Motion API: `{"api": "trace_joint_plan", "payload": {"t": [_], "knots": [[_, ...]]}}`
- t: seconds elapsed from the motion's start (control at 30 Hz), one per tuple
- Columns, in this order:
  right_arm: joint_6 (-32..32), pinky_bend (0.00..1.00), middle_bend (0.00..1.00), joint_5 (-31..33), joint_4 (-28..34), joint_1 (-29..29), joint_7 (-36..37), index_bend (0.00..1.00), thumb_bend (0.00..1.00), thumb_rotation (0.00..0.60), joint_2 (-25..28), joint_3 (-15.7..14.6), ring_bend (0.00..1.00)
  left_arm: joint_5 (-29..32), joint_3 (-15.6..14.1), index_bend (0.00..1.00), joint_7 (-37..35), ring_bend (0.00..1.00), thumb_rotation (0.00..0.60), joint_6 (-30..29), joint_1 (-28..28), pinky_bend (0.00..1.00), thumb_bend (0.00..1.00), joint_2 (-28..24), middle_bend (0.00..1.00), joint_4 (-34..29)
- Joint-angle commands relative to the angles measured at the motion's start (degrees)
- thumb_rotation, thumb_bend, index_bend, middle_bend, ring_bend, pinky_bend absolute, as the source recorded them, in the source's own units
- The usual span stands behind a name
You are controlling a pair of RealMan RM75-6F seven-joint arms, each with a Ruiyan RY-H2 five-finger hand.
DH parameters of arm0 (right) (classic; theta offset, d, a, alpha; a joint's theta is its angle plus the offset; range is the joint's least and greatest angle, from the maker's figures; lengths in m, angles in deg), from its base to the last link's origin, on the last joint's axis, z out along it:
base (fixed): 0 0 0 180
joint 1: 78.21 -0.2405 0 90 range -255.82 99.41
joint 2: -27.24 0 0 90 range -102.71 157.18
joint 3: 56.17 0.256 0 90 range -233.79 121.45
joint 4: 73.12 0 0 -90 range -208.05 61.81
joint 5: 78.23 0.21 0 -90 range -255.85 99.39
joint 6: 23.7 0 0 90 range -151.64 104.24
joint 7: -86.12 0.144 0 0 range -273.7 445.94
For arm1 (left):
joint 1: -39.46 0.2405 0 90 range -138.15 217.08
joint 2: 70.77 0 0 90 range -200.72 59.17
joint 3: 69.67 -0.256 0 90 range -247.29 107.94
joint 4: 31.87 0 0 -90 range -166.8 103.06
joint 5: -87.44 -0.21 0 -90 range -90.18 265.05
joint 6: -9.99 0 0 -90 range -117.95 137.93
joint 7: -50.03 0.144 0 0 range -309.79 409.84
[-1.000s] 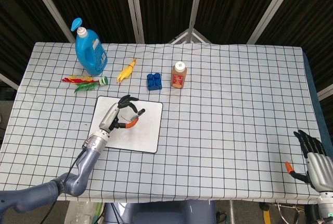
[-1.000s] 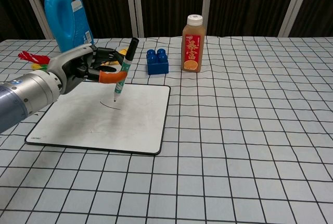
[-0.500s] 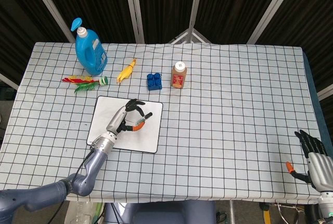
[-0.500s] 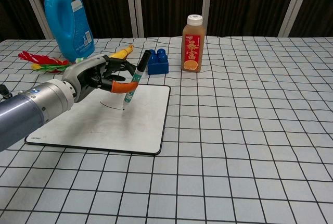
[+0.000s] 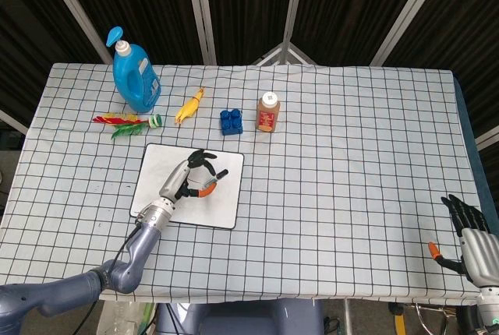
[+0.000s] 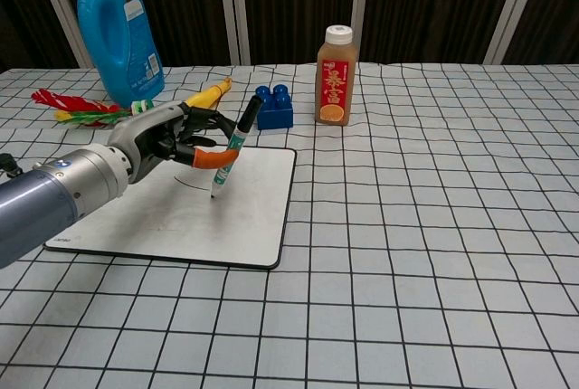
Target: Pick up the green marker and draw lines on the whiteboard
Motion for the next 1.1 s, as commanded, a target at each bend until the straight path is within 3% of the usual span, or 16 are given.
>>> {"api": "trace_joint_plan", "payload": {"t": [0.03,0.67,1.1], "knots": [[-0.01,0.00,0.00,-0.05,0.02,-0.01,-0.05,0.00,0.35,0.600,-0.02,-0.02,0.00,-0.21,-0.29,0.69,0.36,0.05,0.600,-0.20,0.26,0.11,0.56,-0.28,0.20,0.00],[0.37,0.00,0.00,-0.12,0.37,0.15,-1.09,0.00,0.35,0.600,-0.17,-0.08,0.00,-1.02,-3.23,0.70,-0.45,0.05,0.600,-2.67,5.49,0.11,0.56,-5.19,0.21,-4.34],[0.41,0.00,0.00,-0.01,0.34,0.14,-1.38,0.00,0.35,0.600,-0.36,-0.01,0.00,-6.48,-1.52,0.70,-4.76,0.05,0.600,-9.92,9.15,0.11,0.55,-14.75,0.21,-20.06]]}}
